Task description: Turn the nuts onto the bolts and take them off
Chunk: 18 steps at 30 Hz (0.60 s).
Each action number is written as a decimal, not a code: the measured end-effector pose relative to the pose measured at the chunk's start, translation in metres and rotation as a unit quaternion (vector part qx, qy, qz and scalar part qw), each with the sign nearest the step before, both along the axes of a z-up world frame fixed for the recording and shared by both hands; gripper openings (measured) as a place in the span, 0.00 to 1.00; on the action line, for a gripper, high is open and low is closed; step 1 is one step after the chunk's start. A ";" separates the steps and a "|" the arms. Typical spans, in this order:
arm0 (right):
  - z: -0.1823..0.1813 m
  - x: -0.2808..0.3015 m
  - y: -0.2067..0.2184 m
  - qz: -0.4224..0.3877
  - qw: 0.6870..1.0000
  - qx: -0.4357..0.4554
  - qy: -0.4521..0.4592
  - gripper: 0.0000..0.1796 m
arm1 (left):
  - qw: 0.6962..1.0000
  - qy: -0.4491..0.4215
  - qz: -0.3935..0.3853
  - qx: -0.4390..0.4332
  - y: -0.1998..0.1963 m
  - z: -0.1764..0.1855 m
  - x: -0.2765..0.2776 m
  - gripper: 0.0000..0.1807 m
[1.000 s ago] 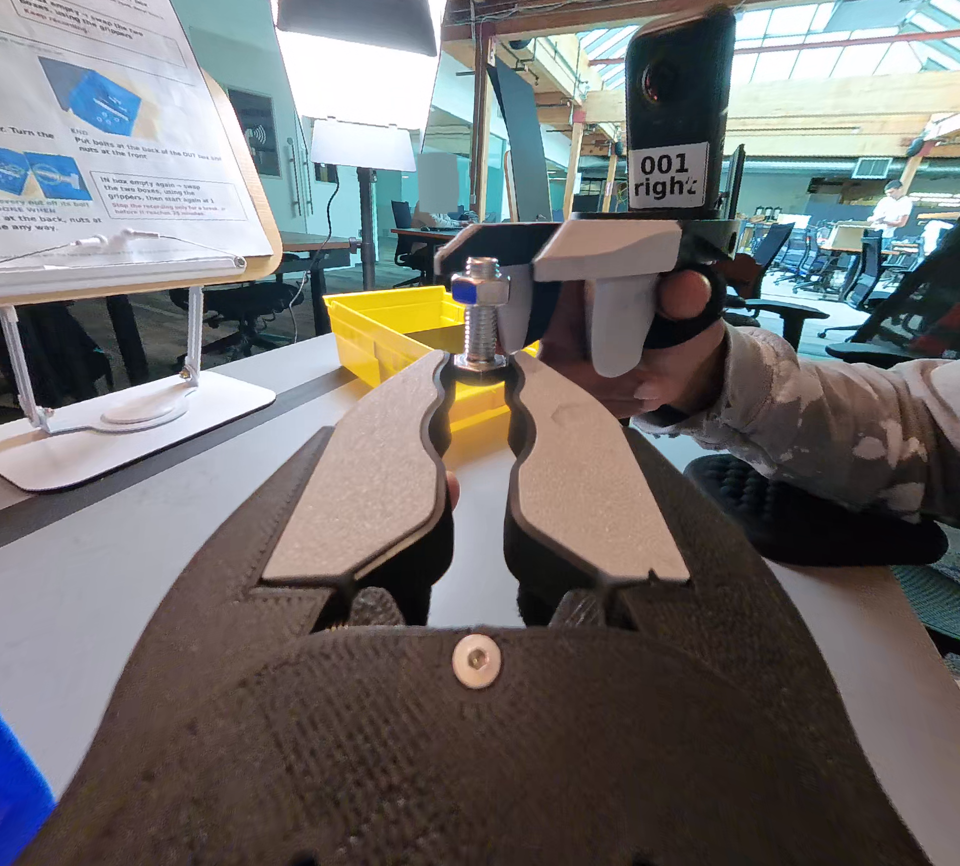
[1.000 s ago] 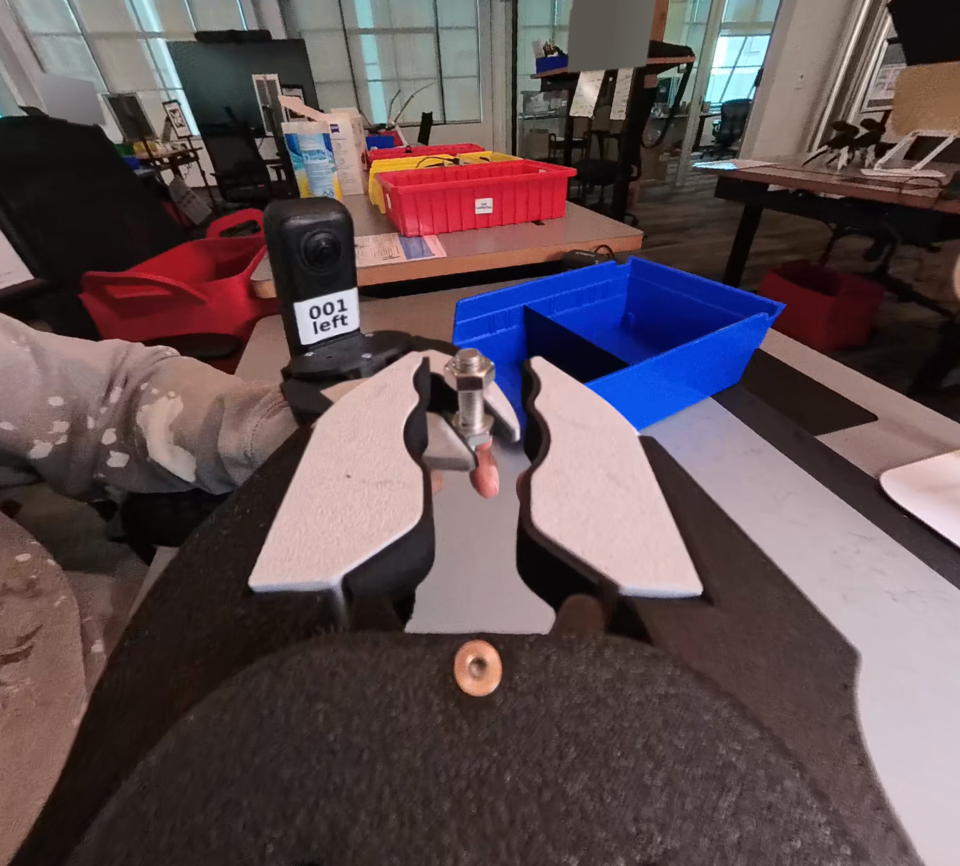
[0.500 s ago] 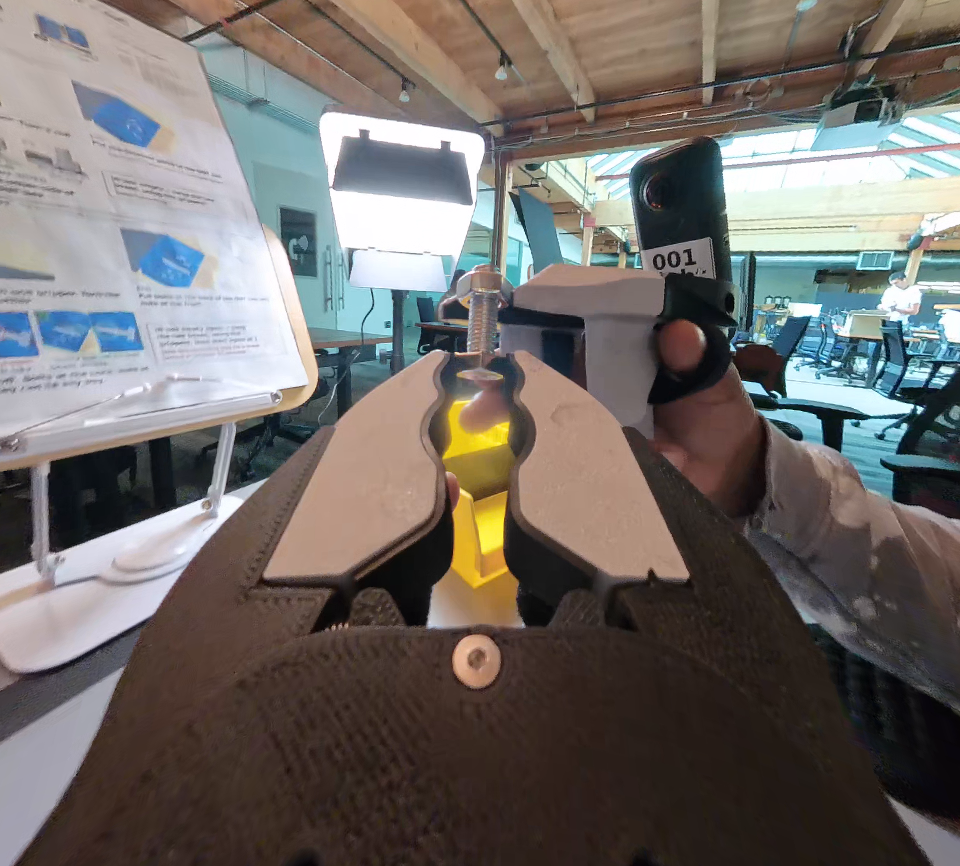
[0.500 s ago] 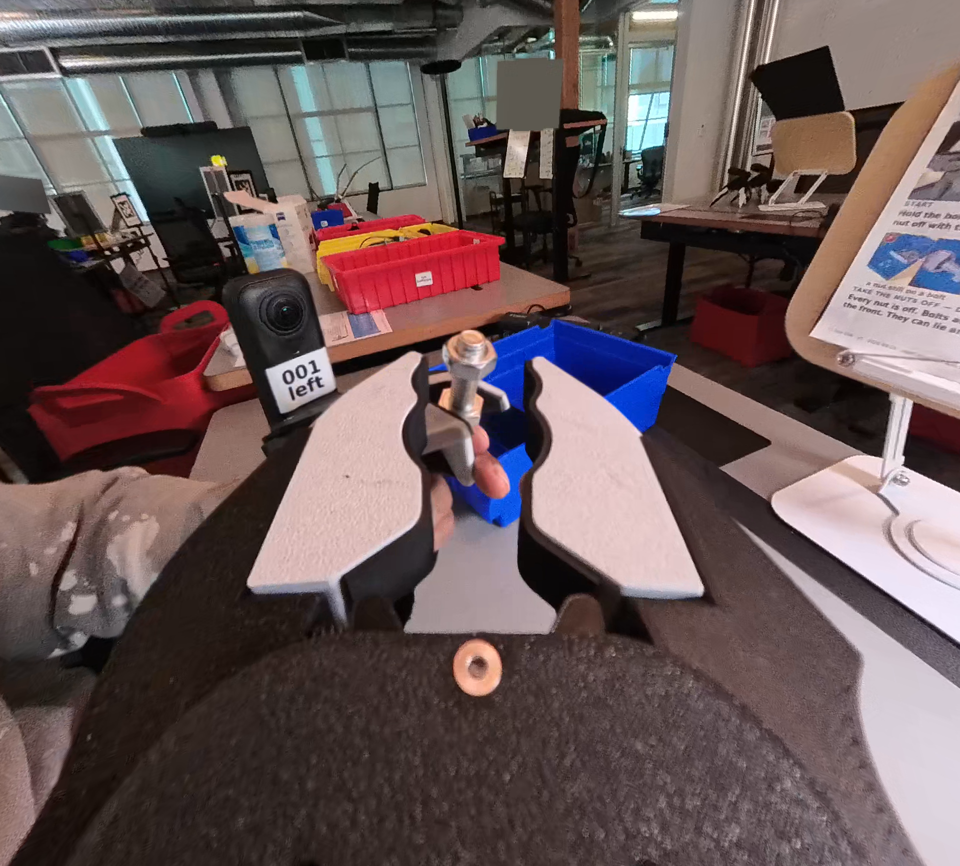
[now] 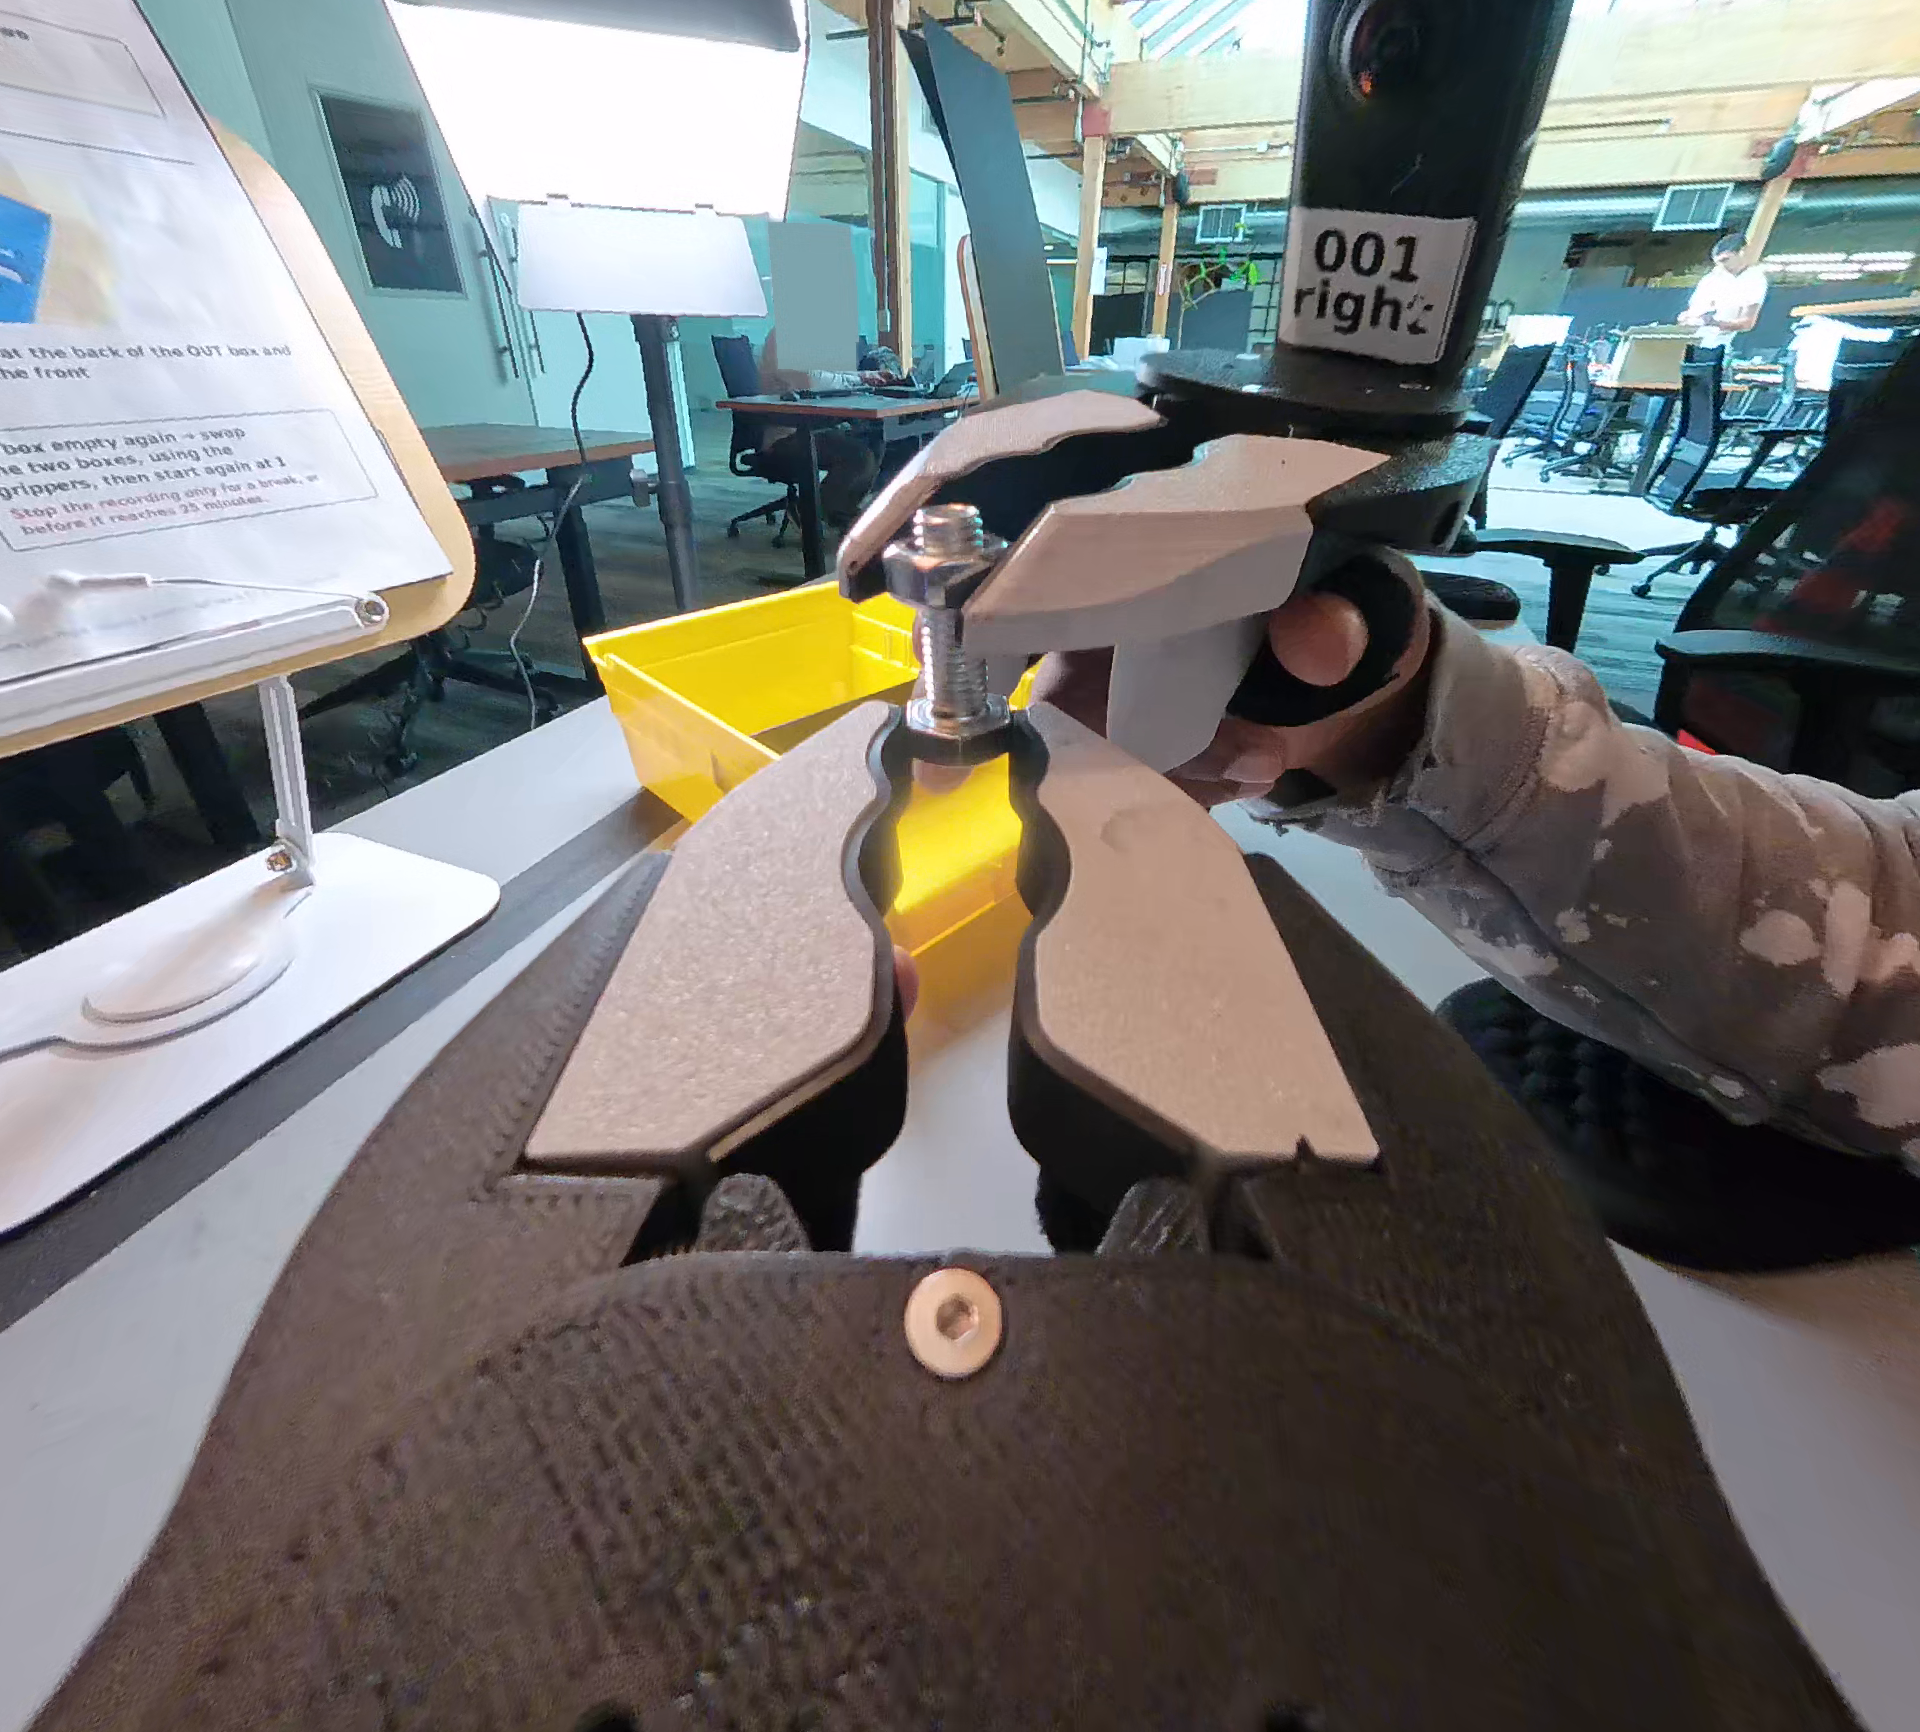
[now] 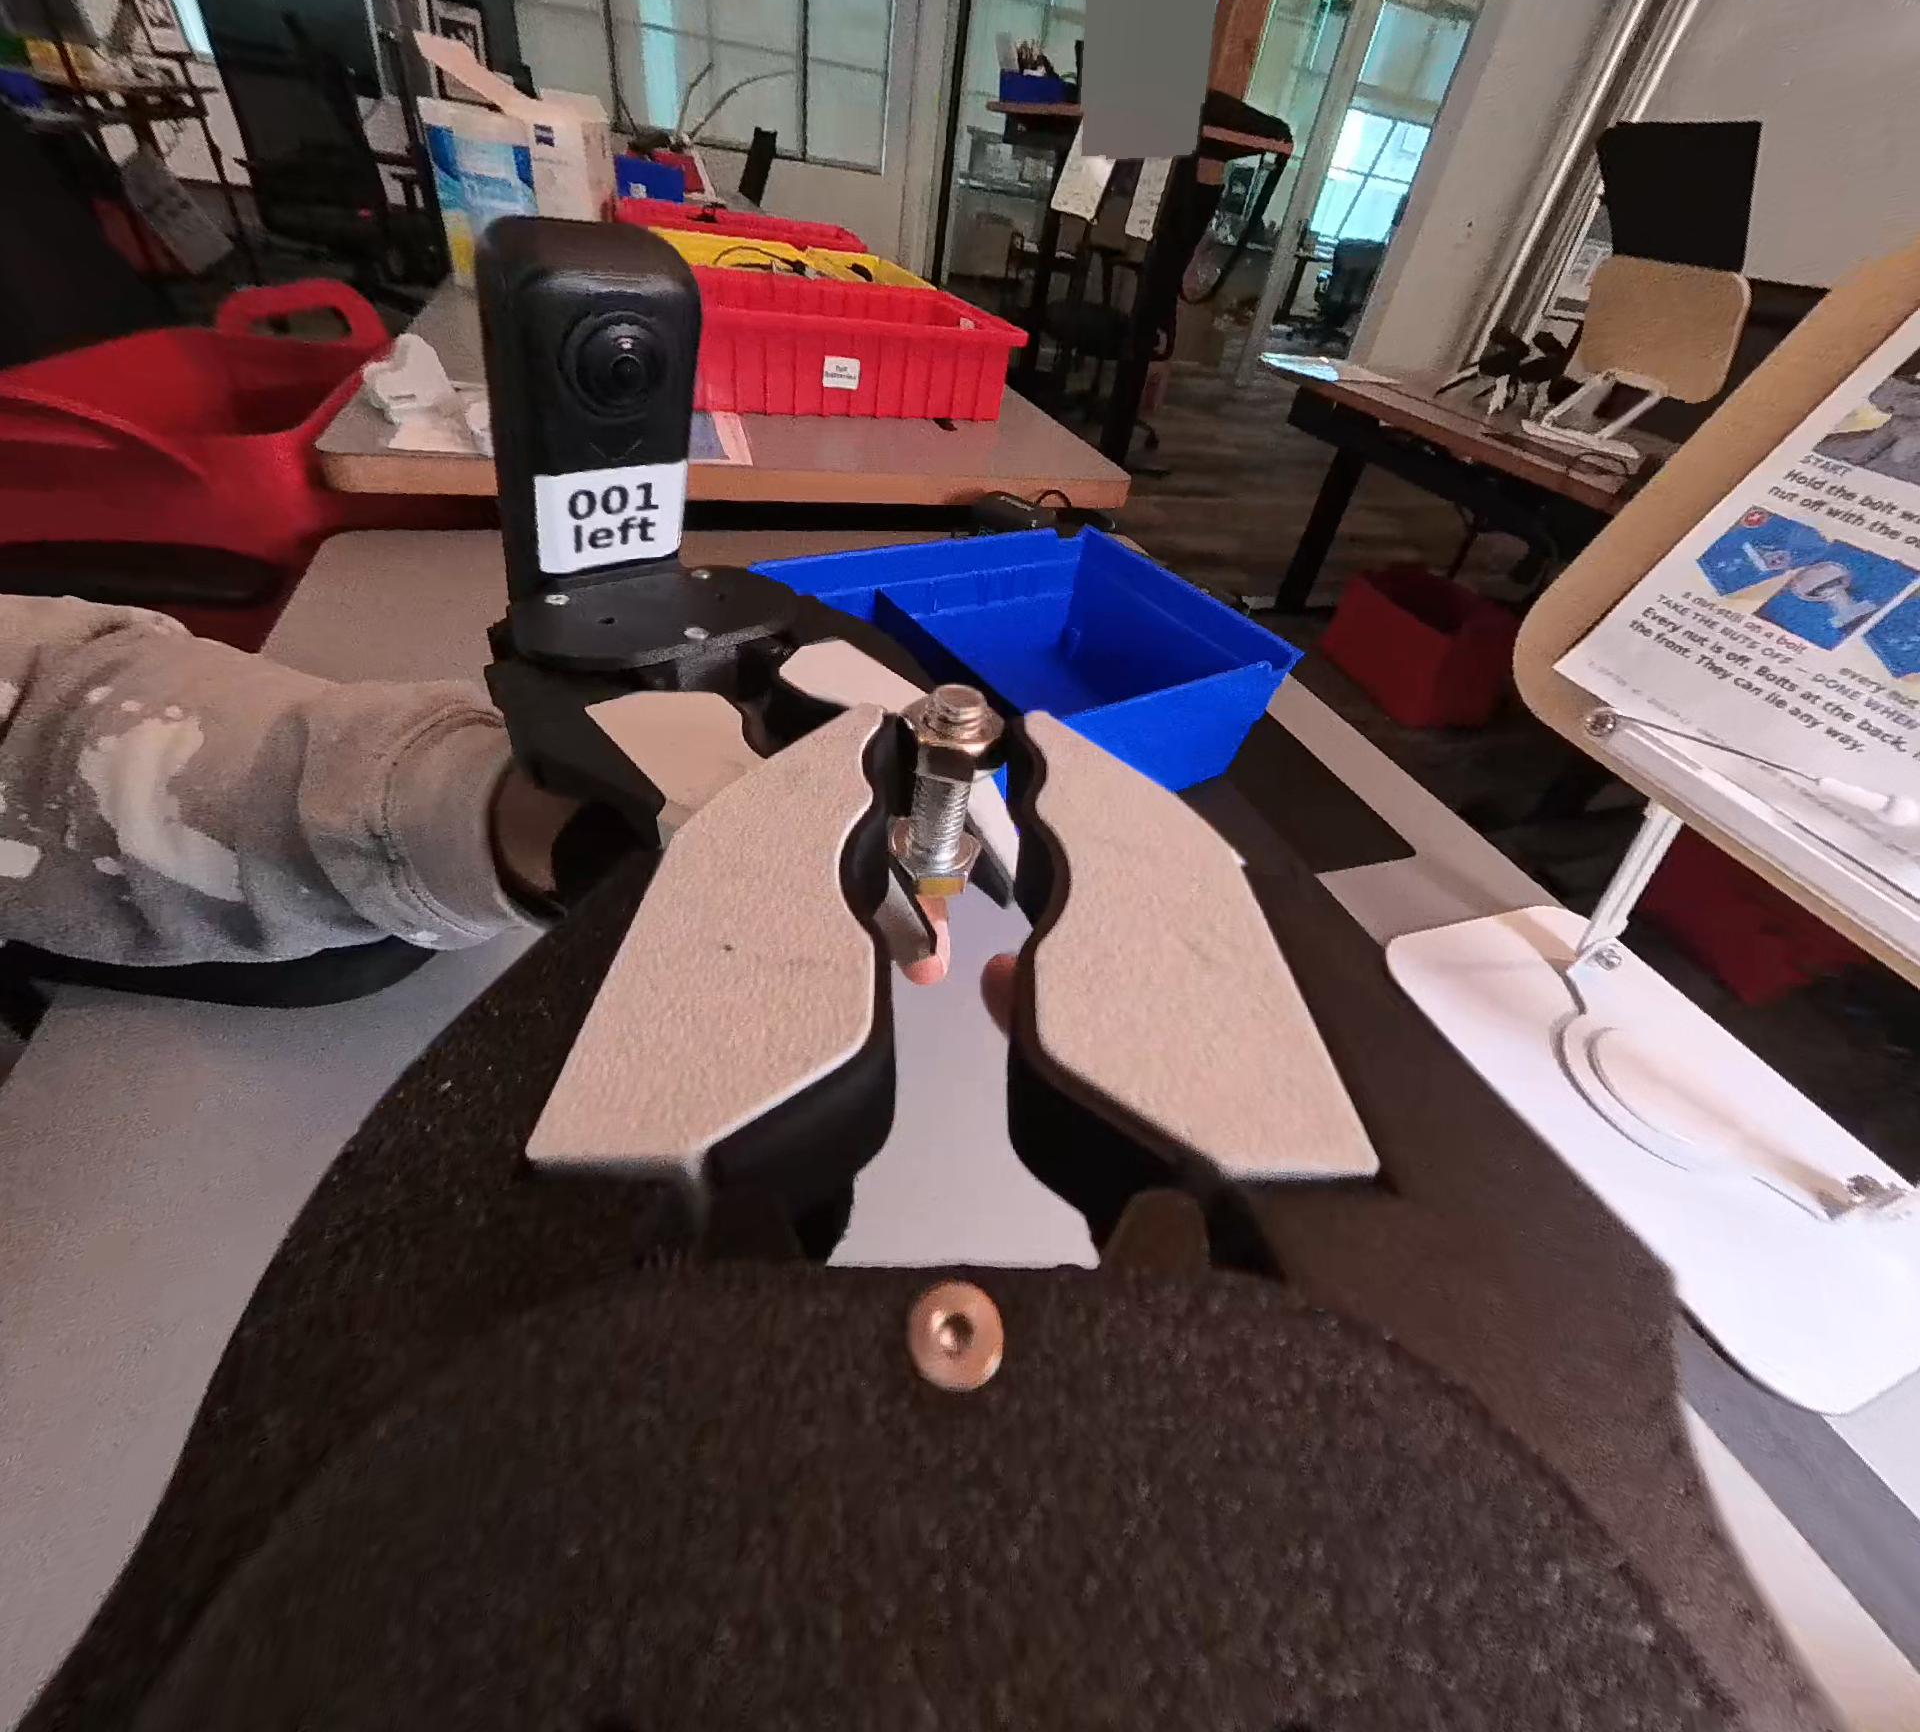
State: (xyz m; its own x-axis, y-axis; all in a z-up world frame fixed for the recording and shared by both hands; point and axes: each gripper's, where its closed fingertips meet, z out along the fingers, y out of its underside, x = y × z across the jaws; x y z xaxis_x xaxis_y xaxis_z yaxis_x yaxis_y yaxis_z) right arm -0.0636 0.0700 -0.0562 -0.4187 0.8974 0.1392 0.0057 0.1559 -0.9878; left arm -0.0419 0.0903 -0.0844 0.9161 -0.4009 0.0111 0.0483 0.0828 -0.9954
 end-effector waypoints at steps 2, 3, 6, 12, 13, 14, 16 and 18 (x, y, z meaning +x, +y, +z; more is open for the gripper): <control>0.005 0.003 -0.003 0.021 0.999 -0.025 0.017 0.11 | 1.000 -0.003 0.000 0.025 -0.004 0.005 0.001 0.10; 0.008 0.005 -0.003 0.036 0.998 -0.044 0.024 0.13 | 0.999 -0.005 0.001 0.038 -0.006 0.009 0.001 0.10; 0.013 0.004 0.023 0.006 0.994 -0.107 0.032 0.12 | 0.998 -0.017 0.010 0.051 -0.008 0.014 -0.005 0.10; 0.015 0.002 0.024 0.006 0.988 -0.146 0.039 0.14 | 0.998 -0.018 0.032 0.045 -0.005 0.010 -0.016 0.10; 0.014 0.000 0.017 0.008 0.990 -0.138 0.035 0.16 | 0.998 -0.015 0.038 0.044 -0.004 0.008 -0.016 0.10; 0.011 -0.003 0.011 0.007 0.991 -0.129 0.030 0.18 | 0.998 -0.011 0.041 0.043 -0.003 0.006 -0.016 0.10; 0.009 -0.007 0.008 -0.001 0.992 -0.119 0.029 0.18 | 0.998 -0.009 0.047 0.051 -0.004 0.007 -0.017 0.10; 0.011 -0.007 0.017 -0.015 0.990 -0.136 0.030 0.05 | 0.996 -0.018 0.054 0.063 -0.006 0.010 -0.022 0.10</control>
